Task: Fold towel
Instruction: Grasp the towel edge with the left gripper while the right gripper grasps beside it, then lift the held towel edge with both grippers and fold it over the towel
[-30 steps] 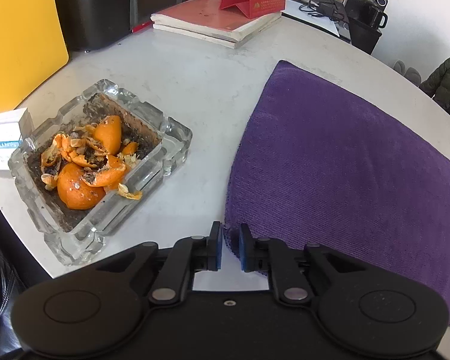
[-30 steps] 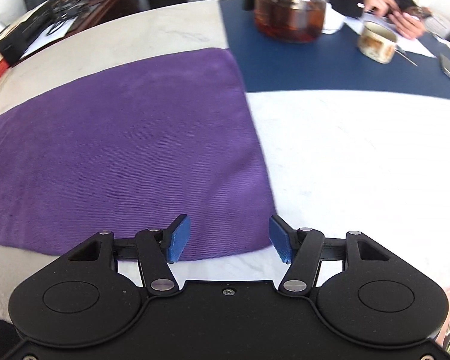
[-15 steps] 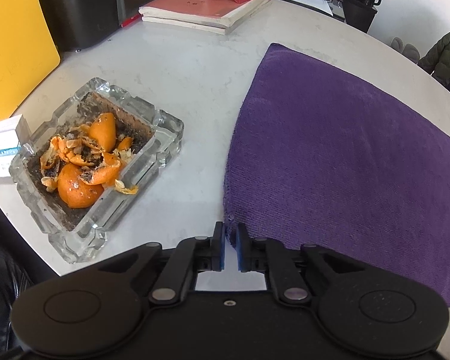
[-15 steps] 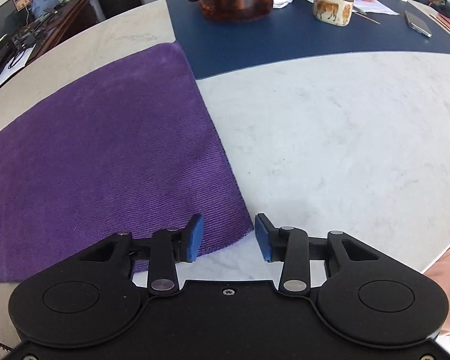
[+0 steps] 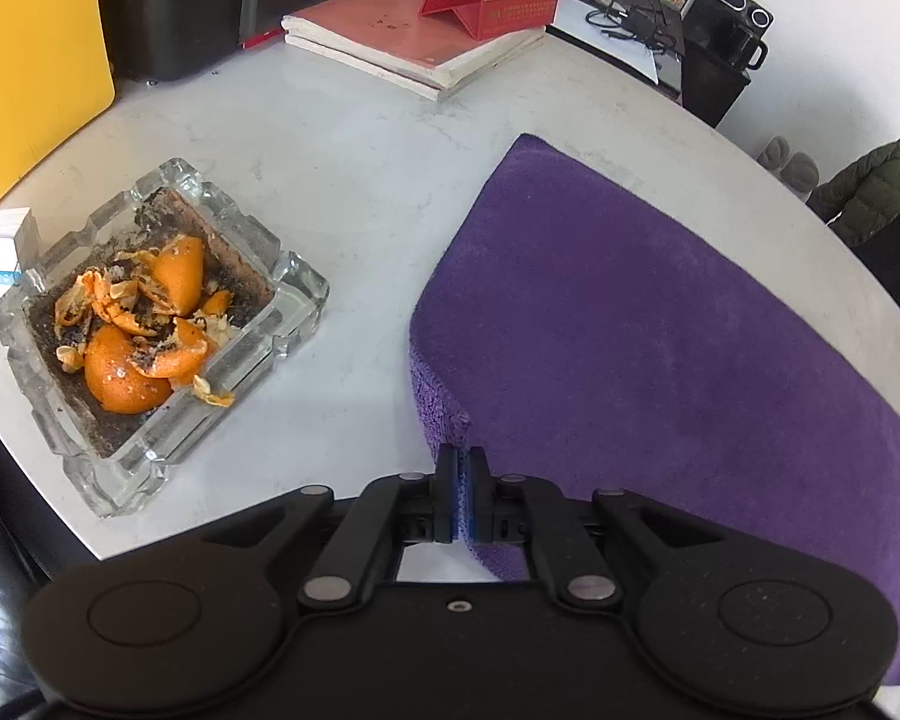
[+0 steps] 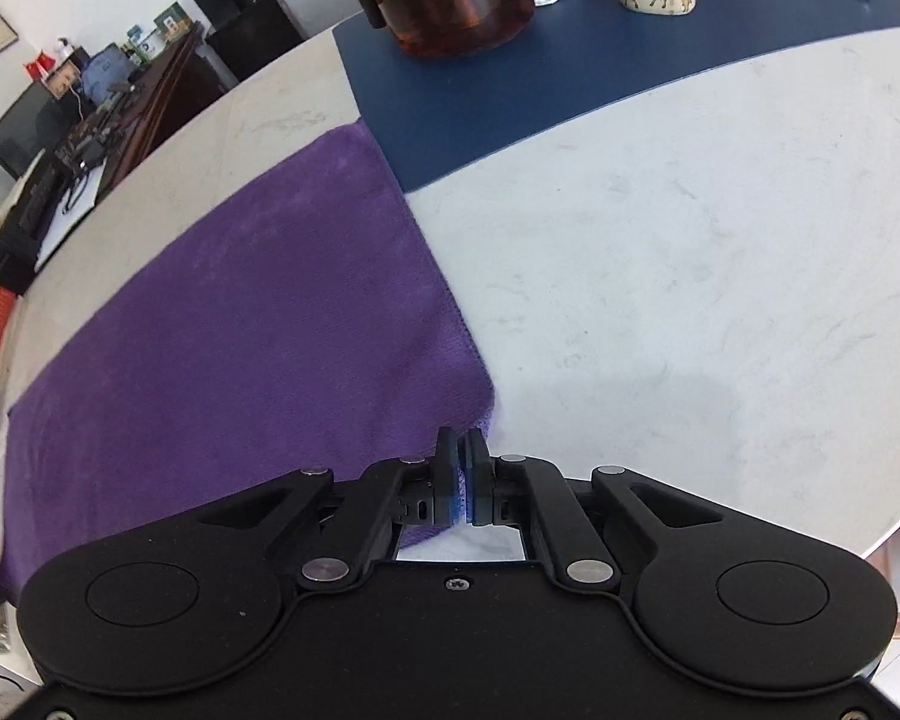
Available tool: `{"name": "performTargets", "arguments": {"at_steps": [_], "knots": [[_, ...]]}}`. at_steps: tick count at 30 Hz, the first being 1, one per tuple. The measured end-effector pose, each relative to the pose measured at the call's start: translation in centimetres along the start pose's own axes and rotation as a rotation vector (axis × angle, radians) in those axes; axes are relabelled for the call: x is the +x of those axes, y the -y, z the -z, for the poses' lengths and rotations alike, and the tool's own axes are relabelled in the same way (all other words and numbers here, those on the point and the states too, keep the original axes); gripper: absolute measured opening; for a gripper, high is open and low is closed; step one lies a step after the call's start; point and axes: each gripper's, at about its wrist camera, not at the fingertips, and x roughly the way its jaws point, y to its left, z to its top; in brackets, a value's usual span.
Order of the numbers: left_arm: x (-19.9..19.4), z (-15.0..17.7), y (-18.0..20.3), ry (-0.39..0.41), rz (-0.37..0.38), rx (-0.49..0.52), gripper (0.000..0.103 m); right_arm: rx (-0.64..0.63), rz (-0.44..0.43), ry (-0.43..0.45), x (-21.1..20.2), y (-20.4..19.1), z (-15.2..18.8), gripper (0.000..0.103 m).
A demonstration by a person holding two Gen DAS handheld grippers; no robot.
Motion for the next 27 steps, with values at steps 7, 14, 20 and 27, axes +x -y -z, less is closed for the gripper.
{"name": "performTargets", "arguments": {"at_steps": [7,14,20,27], "knots": [[0.1,-1.4,0.4,0.018,0.032,-0.033,0.002,0.034,-0.079,0.039,-0.4,-0.3,-2.5,0.002],[1.3,-3.2,0.4,0.038,0.031,-0.042,0.002,0.011,-0.095,0.056,0.6,-0.9,-4.4,0.002],[2.7,-4.7,0.5,0.041,0.036,-0.036,0.002,-0.009,-0.104,0.069,1.8,-1.5,-6.1,0.002],[3.9,-6.3,0.3,0.050,0.041,-0.035,0.002,-0.020,-0.101,0.092,2.8,-1.9,-7.6,0.002]]}}
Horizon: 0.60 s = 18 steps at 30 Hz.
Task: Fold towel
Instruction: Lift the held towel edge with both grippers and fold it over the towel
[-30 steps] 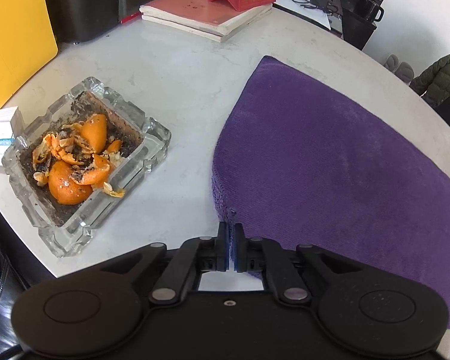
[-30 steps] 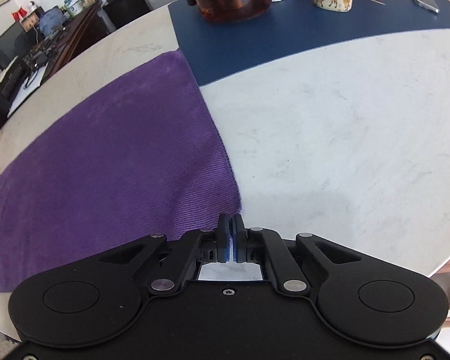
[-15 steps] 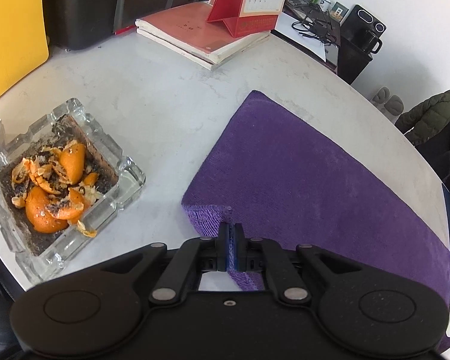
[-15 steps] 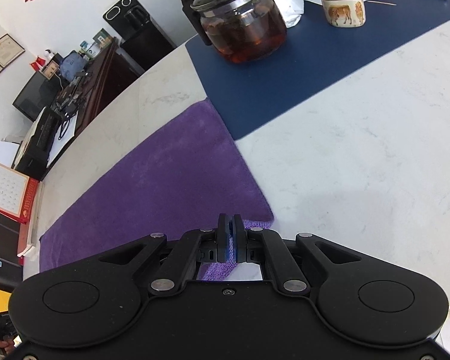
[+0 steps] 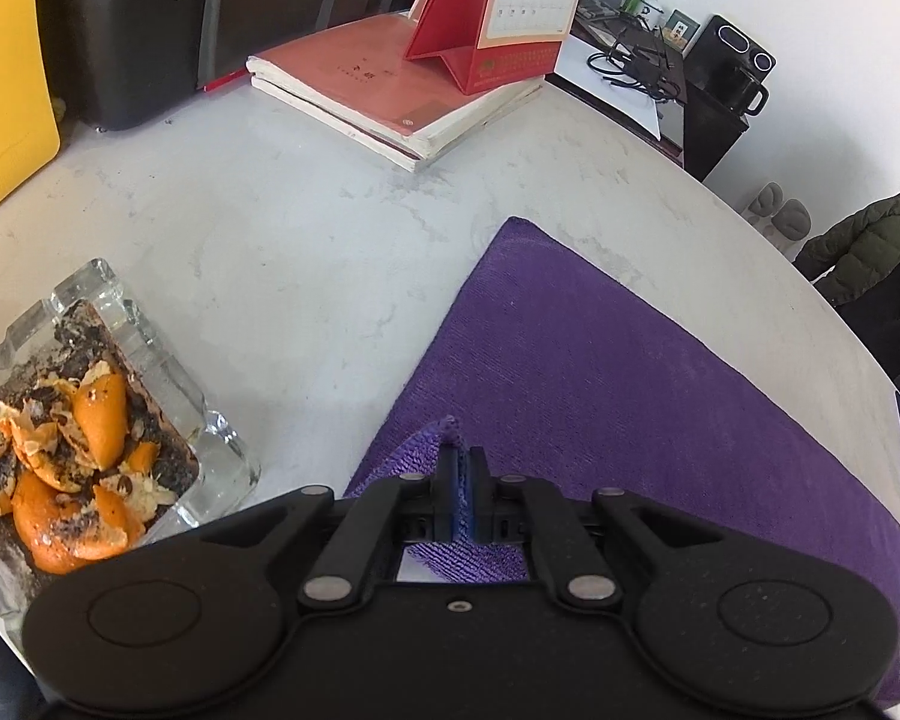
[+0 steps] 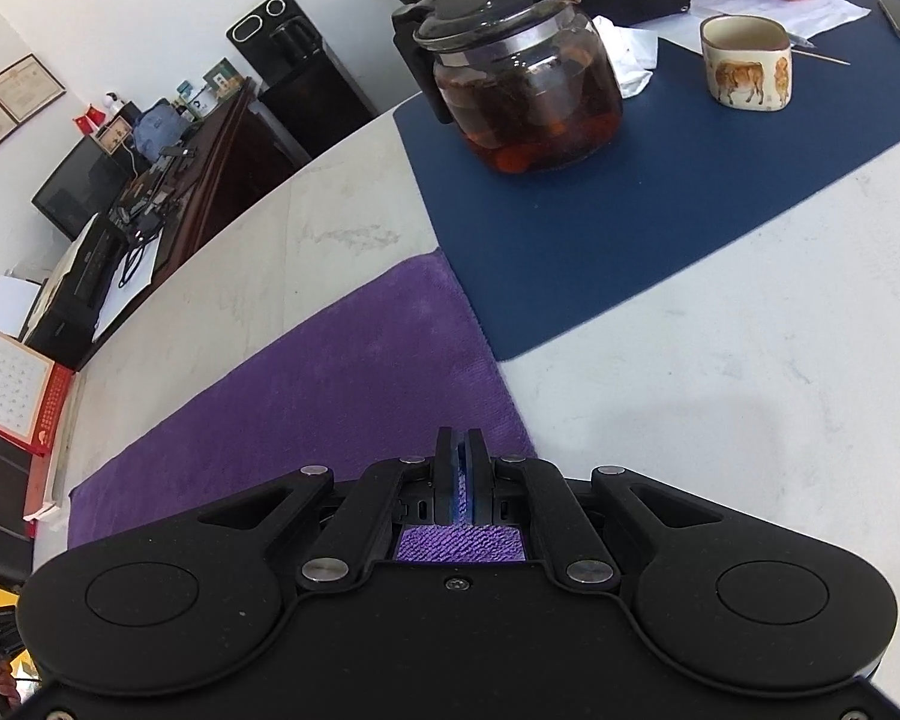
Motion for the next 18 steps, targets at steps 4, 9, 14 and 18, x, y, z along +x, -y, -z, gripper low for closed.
{"name": "performTargets", "arguments": {"at_steps": [4,9,14,18], "knots": [[0.4,-0.9,0.3,0.012,0.013,0.005,0.002,0.000,0.005,0.011,0.6,0.0,-0.8,0.002],[0.7,-2.1,1.0,0.030,0.028,0.019,0.002,-0.015,0.001,0.029,0.8,-0.7,-1.6,0.002],[0.9,-3.3,1.8,0.046,0.046,0.030,0.002,-0.023,0.001,0.049,0.9,-1.3,-2.4,0.002],[1.1,-4.2,2.2,0.056,0.054,0.037,0.002,-0.024,0.003,0.063,0.9,-1.6,-3.0,0.002]]}}
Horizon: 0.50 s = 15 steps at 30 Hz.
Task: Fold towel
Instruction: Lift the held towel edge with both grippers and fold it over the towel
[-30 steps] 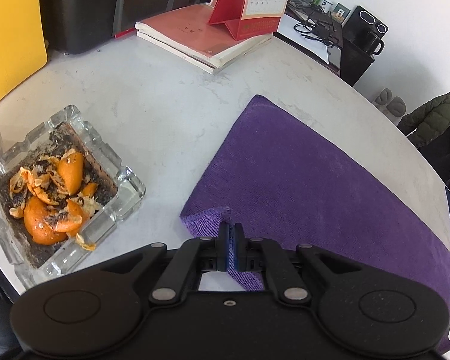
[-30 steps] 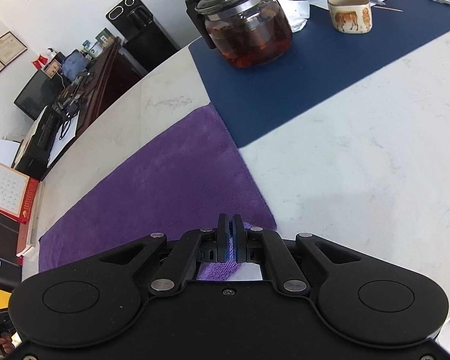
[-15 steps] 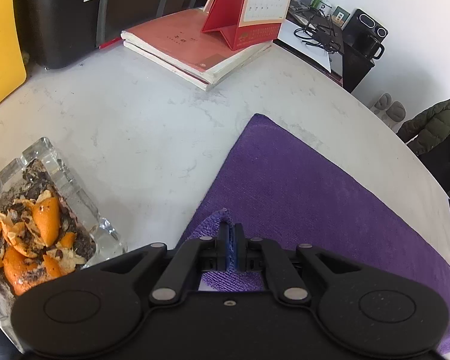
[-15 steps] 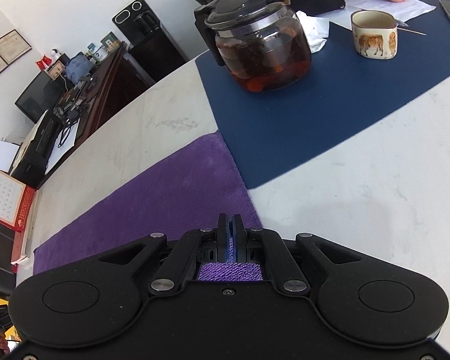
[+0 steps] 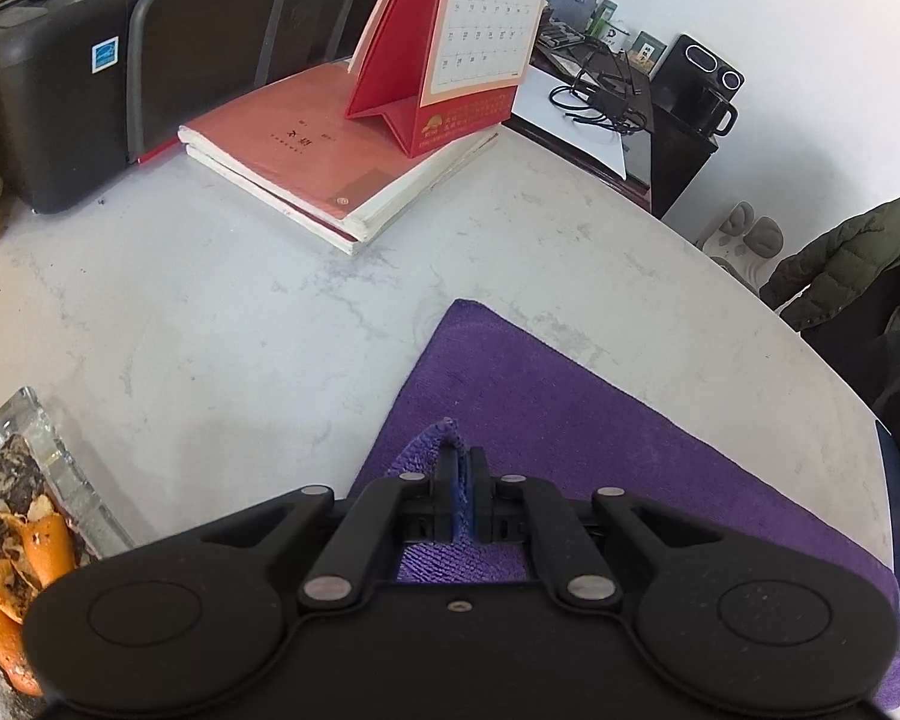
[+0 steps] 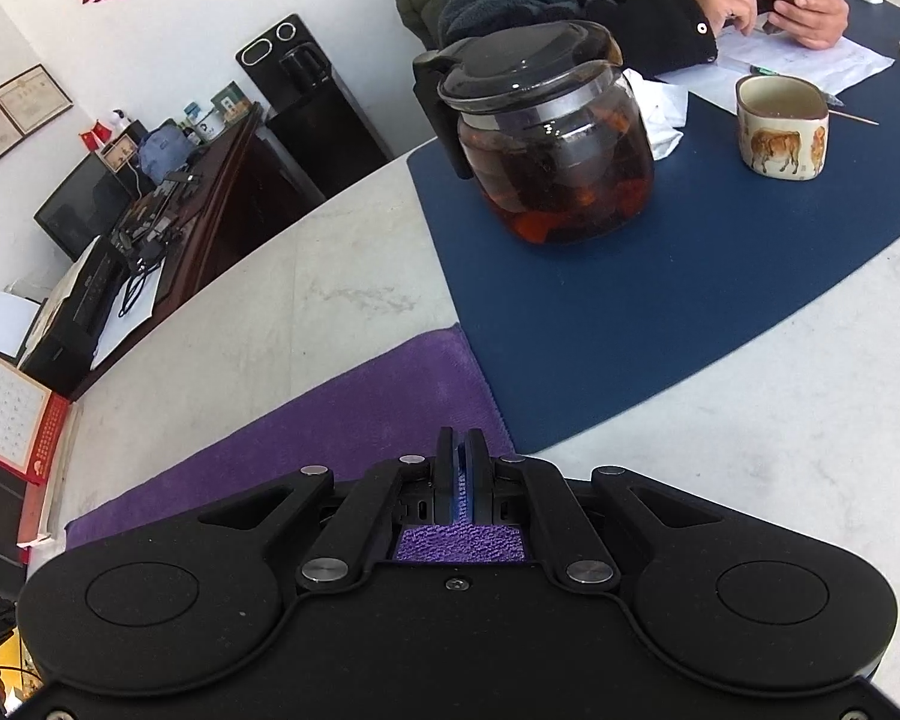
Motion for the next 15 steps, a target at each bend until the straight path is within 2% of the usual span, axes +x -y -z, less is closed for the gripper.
{"name": "performTargets", "arguments": {"at_steps": [15], "knots": [[2.6,-3.9,1.8,0.011,0.022,0.033,0.002,-0.020,0.010,0.014,2.3,-1.3,-2.9,0.002]]}}
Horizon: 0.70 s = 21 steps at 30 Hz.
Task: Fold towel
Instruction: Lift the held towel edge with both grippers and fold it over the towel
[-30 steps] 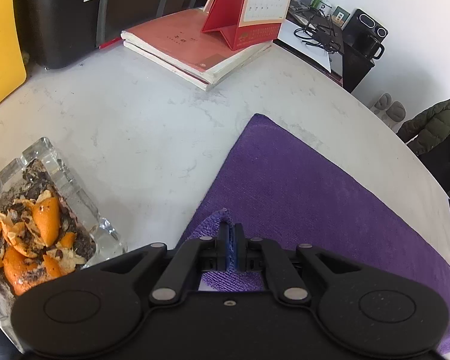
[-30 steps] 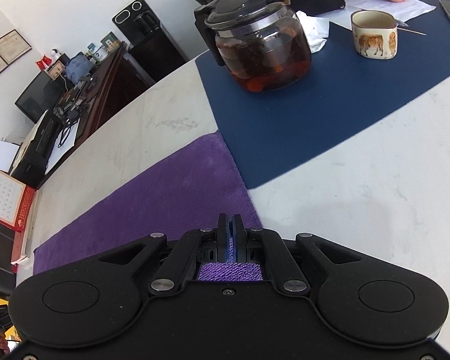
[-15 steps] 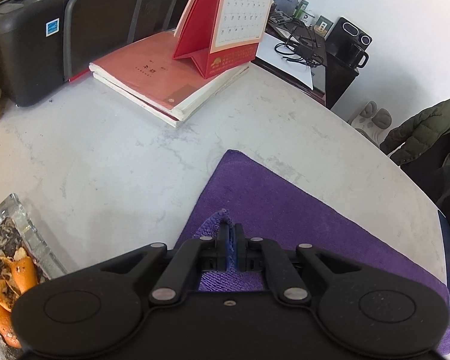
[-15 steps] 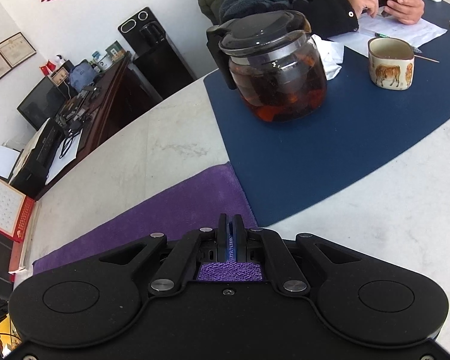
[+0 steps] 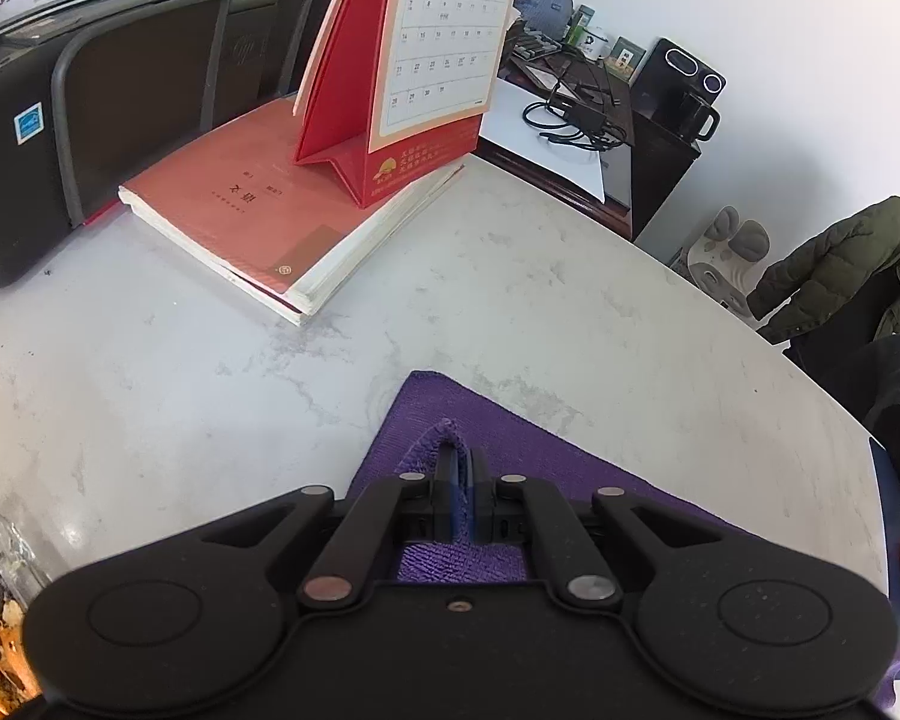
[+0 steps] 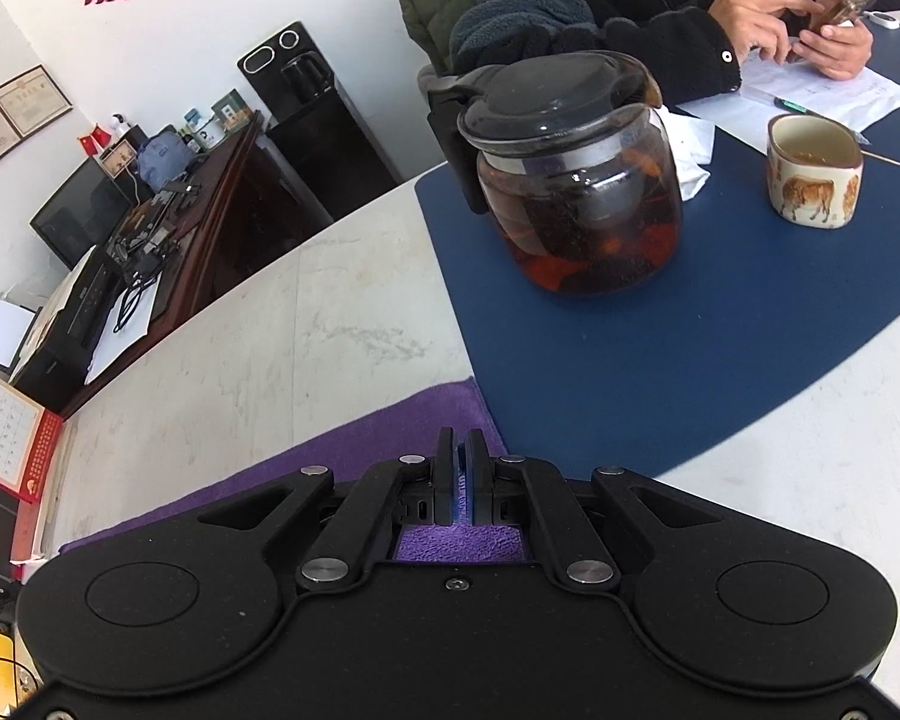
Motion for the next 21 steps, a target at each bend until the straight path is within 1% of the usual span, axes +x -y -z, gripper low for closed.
{"name": "performTargets", "arguments": {"at_steps": [13,21], "knots": [[2.9,-1.6,0.5,-0.025,-0.006,0.005,0.003,-0.007,0.016,-0.009,3.1,-0.8,-2.2,0.002],[4.5,-2.2,0.9,-0.042,-0.013,0.013,0.003,-0.010,0.029,-0.025,4.7,-0.9,-2.9,0.002]]}}
